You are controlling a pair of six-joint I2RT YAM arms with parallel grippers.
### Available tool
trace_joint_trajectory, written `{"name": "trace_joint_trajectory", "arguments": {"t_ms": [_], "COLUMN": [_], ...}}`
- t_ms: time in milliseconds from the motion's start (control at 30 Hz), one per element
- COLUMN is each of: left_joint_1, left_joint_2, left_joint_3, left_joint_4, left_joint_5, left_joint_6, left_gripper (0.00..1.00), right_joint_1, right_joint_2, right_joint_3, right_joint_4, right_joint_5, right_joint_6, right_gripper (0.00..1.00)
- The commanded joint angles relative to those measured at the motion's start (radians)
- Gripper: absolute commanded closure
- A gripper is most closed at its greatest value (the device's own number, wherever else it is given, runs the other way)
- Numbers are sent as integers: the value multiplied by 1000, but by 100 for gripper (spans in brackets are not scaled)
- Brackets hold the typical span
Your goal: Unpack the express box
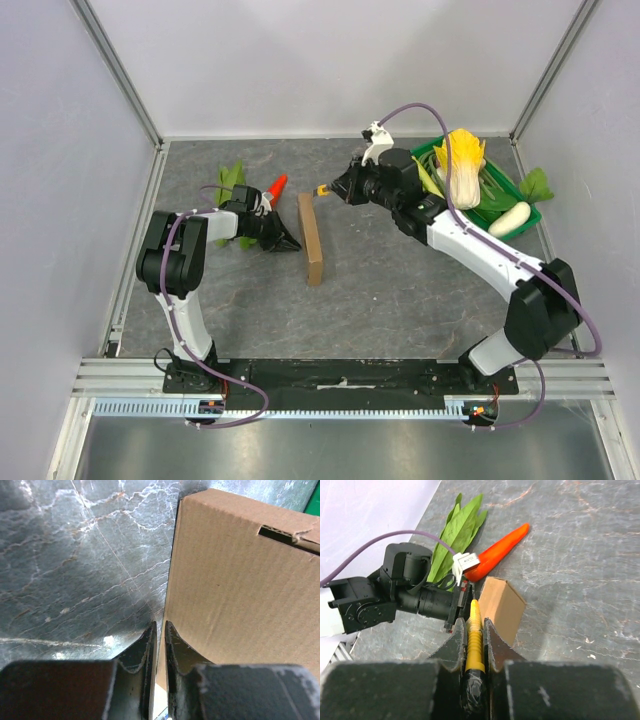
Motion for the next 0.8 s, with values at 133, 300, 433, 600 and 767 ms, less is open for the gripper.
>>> {"name": "trace_joint_trajectory", "arguments": {"t_ms": [133, 300, 433, 600, 767], "left_joint_1": [-2, -23, -46, -97, -164], "left_joint_2": [-64, -100, -141, -182, -210], "left_joint_3": [0, -61, -113, -164, -189], "left_joint_4": [-8, 8, 11, 15, 51], "left_joint_5": [8, 25, 19, -7, -29], "left_joint_6": [17, -1, -20, -26, -26], "left_gripper": [82, 79, 77, 74, 70], "right_joint_1": [-23, -22, -22, -22, -20], "right_joint_2": [5, 130, 208, 276, 302], "right_joint_3": [-73, -51, -4, 21, 19], "right_joint_4": [-3, -5, 0, 23, 61], "right_joint_5": [40, -37, -100, -154, -195], "right_joint_6": [44, 52, 47, 61, 84], "right_gripper": [100, 100, 100, 100, 100]}}
